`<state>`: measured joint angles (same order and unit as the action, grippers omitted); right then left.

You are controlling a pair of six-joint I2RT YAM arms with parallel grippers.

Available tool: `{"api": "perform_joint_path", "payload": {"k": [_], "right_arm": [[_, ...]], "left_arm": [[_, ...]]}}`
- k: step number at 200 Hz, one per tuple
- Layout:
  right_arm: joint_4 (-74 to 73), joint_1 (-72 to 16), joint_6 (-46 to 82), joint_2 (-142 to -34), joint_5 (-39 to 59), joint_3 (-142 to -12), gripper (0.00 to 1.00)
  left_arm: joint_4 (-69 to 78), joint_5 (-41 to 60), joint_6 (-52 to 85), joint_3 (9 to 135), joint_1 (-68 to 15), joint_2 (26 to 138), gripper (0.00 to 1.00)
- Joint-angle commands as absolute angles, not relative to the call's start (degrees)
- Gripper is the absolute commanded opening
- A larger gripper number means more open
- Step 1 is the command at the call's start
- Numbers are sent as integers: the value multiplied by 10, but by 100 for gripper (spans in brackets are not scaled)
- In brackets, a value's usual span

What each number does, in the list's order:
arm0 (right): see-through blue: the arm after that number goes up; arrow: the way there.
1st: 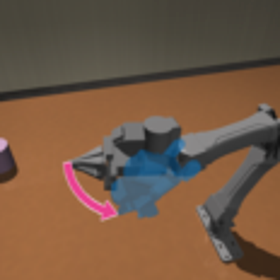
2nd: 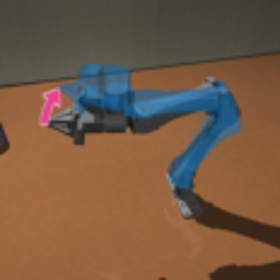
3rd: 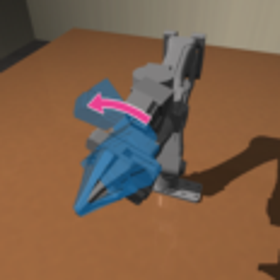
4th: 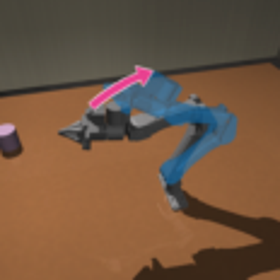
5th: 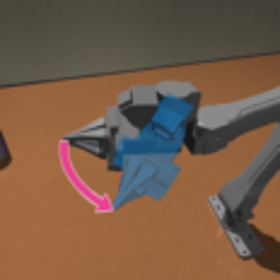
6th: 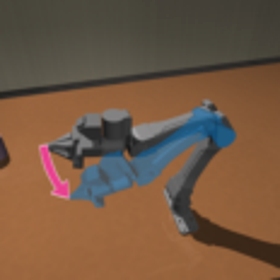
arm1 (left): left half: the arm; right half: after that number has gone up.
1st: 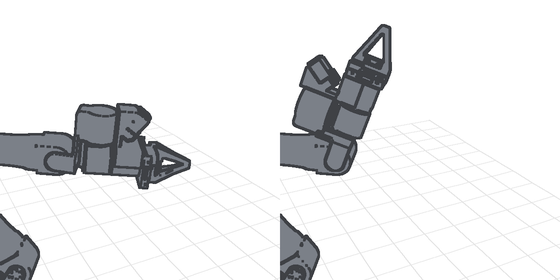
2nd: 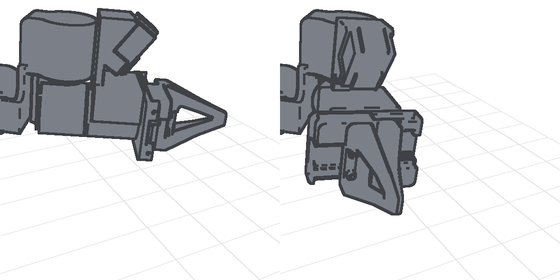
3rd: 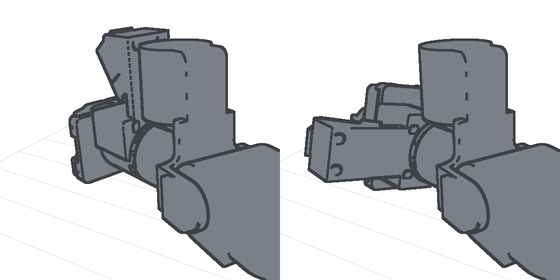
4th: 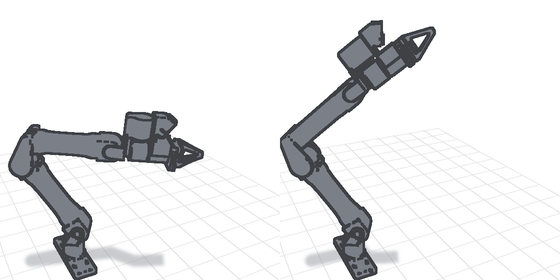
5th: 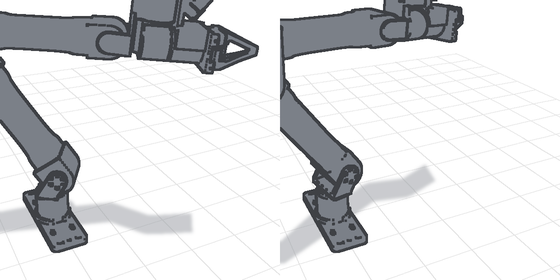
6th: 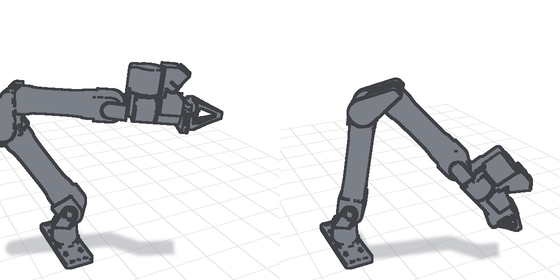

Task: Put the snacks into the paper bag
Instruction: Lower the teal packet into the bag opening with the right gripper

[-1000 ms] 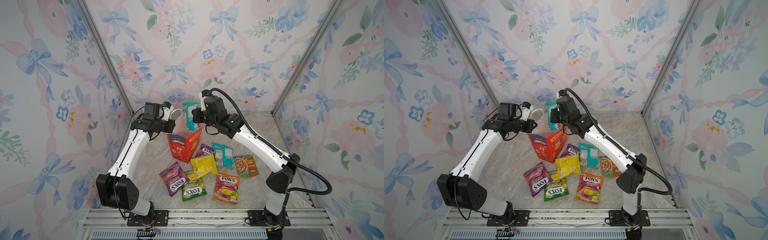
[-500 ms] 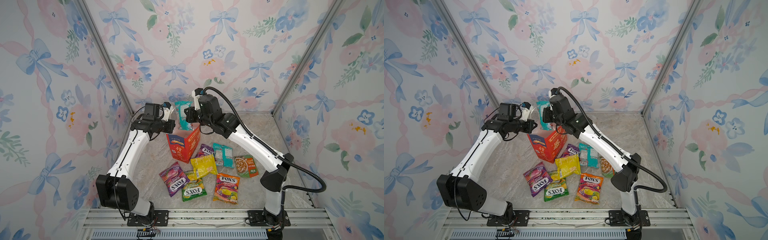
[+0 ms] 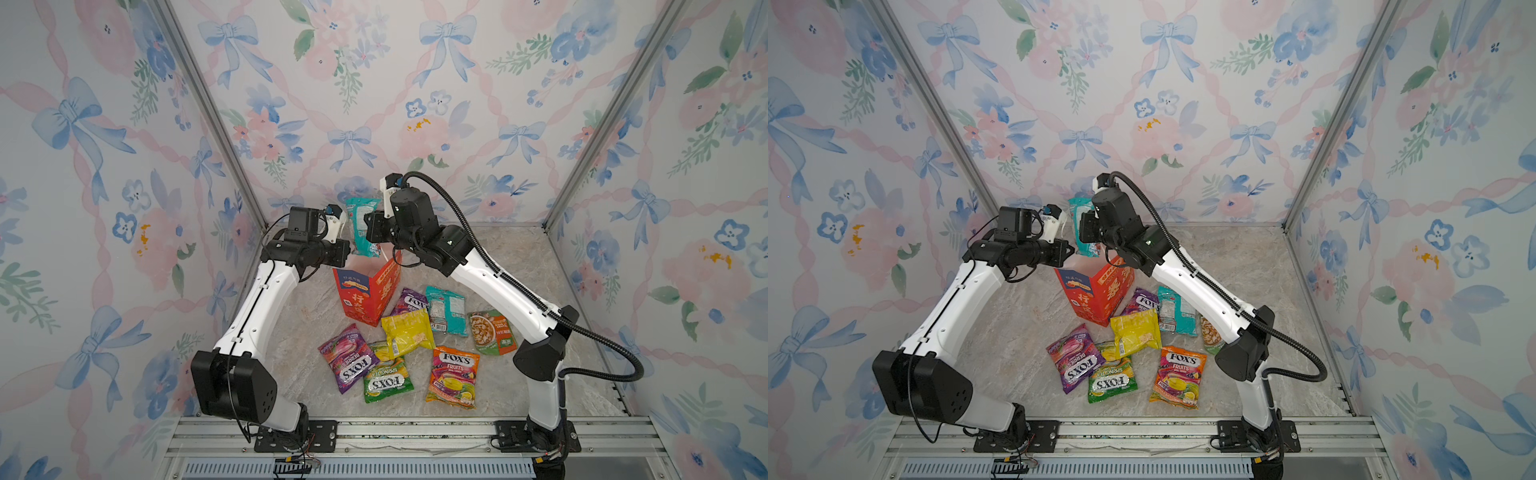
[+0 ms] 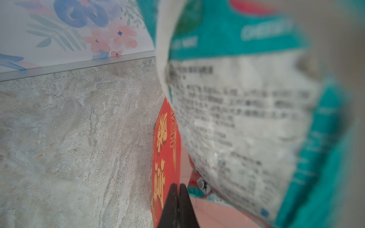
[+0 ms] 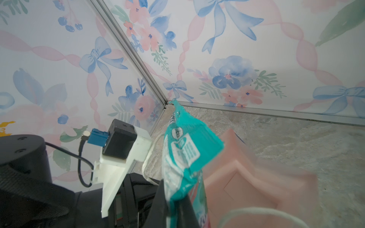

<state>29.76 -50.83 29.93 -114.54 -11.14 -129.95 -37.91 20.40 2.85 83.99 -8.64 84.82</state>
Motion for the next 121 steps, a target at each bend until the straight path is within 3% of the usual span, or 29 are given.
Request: {"api": "perform_joint_path", "payload": {"k": [1, 60, 121], "right_arm": [[279, -517, 291, -1138, -152, -1285, 0], [245, -517, 272, -1065, -198, -1173, 0], [222, -516, 291, -1021, -180, -1102, 0]], "left_arm": [[-395, 202, 34, 829, -88, 835, 0], [-396, 191, 38, 828, -87, 836, 0], [-396, 189, 42, 832, -87, 841, 0]]}}
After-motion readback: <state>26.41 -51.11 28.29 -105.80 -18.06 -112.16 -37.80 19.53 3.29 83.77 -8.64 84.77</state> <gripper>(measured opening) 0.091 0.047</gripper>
